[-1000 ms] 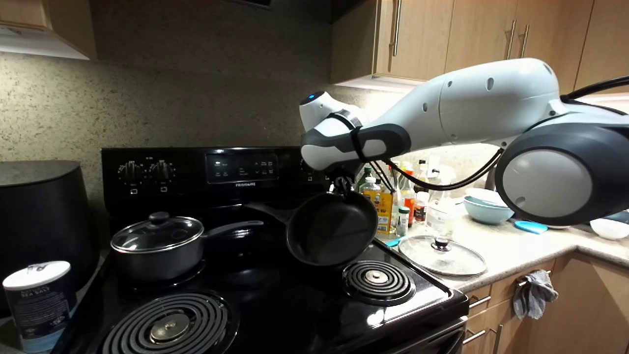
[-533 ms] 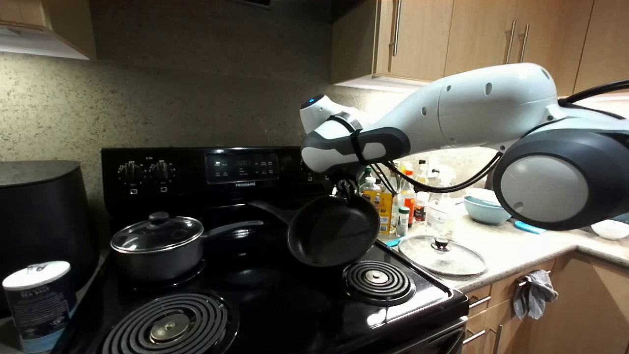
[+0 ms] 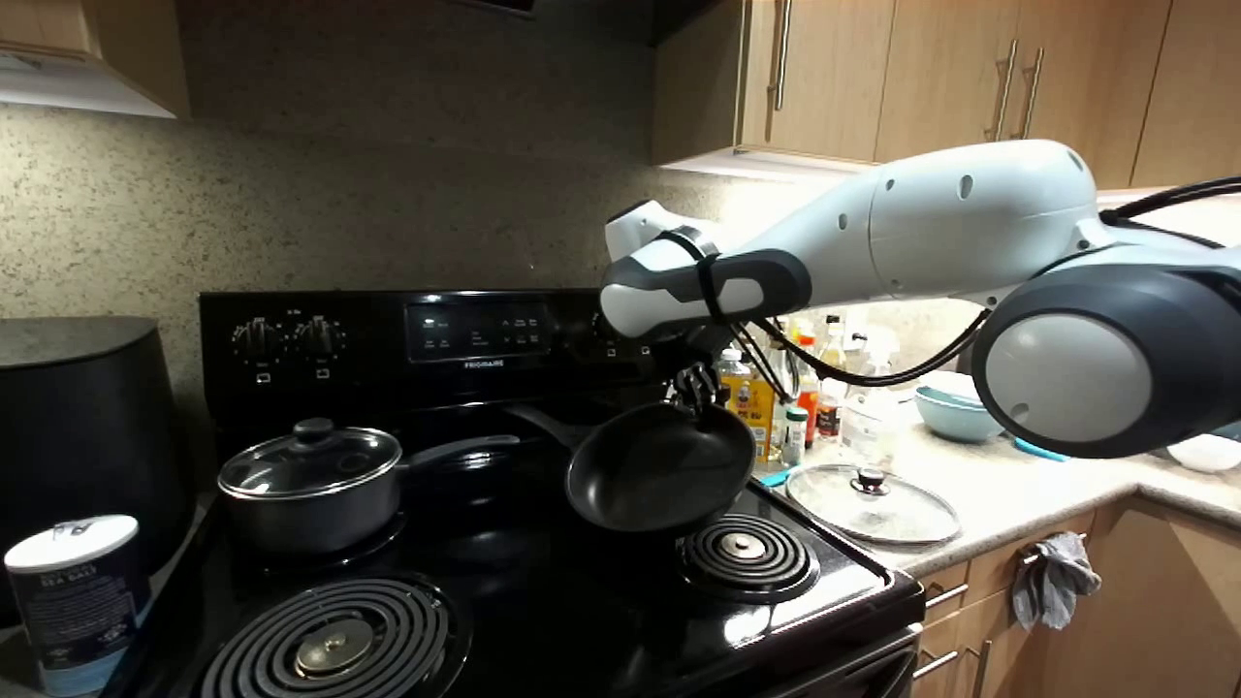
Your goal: Move the pan backwards
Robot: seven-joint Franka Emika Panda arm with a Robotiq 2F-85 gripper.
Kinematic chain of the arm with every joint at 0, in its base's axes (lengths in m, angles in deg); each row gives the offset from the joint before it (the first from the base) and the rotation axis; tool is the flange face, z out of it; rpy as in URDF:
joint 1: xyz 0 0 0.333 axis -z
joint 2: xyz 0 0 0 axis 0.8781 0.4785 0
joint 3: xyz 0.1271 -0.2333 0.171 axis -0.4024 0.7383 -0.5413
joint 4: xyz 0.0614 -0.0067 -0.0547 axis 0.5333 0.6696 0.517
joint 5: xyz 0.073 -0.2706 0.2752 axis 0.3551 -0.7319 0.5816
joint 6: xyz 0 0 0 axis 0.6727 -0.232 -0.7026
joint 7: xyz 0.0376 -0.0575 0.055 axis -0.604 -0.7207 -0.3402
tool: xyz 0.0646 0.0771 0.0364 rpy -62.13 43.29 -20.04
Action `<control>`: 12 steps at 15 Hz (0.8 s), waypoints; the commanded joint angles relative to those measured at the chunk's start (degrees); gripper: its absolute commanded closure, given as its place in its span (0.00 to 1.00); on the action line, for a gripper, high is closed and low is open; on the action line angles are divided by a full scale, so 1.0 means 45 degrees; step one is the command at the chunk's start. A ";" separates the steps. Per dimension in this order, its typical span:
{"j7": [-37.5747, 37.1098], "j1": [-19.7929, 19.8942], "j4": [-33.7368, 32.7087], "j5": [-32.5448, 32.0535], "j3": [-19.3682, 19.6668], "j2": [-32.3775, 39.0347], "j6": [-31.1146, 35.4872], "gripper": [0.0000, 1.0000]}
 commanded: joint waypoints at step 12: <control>0.0687 0.0650 -0.0350 0.0685 -0.0430 0.0817 -0.0385 0.94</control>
